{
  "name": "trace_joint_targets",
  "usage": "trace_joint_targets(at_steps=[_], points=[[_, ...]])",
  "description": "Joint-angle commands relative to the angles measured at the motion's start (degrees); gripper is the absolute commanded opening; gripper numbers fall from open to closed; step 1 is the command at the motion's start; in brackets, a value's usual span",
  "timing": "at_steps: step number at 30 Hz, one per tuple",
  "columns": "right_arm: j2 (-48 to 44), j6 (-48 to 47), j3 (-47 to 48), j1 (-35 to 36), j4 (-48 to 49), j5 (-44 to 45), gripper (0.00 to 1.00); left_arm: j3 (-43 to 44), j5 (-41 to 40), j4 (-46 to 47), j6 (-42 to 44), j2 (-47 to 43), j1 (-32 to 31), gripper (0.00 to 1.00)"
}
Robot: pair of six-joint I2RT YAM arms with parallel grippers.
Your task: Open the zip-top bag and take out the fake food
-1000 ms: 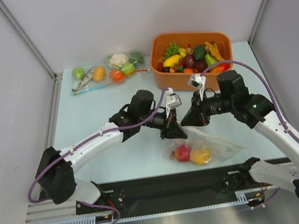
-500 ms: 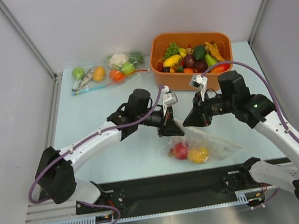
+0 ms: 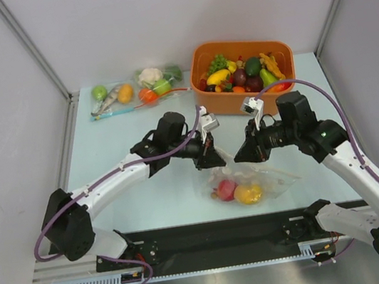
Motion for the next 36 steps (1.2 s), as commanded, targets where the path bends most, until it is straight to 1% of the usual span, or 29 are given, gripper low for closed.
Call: trace_joint_targets(at_steps=[1, 13, 23, 36], points=[[-1.23, -0.68, 0.19, -0.20, -1.74, -1.25, 0.00, -0.68, -6.82, -2.73, 2.92, -2.65, 1.80, 0.00], [-1.75, -1.12, -0.25, -0.46, -2.71, -0.90, 0.00, -1.99, -20.00, -5.38, 3.81, -6.42, 4.96, 0.00], [-2.19, -1.20, -1.04, -0.55, -2.89, -0.90, 0.00, -2.08, -25.02, -8.45, 5.30, -7.66, 7.95, 0.00], [-2.98, -1.20, -1.75, -0.73, -3.41, -0.64, 0.00, -4.10, -28.98, -8.54, 5.30, -10.29, 11.73, 0.00]])
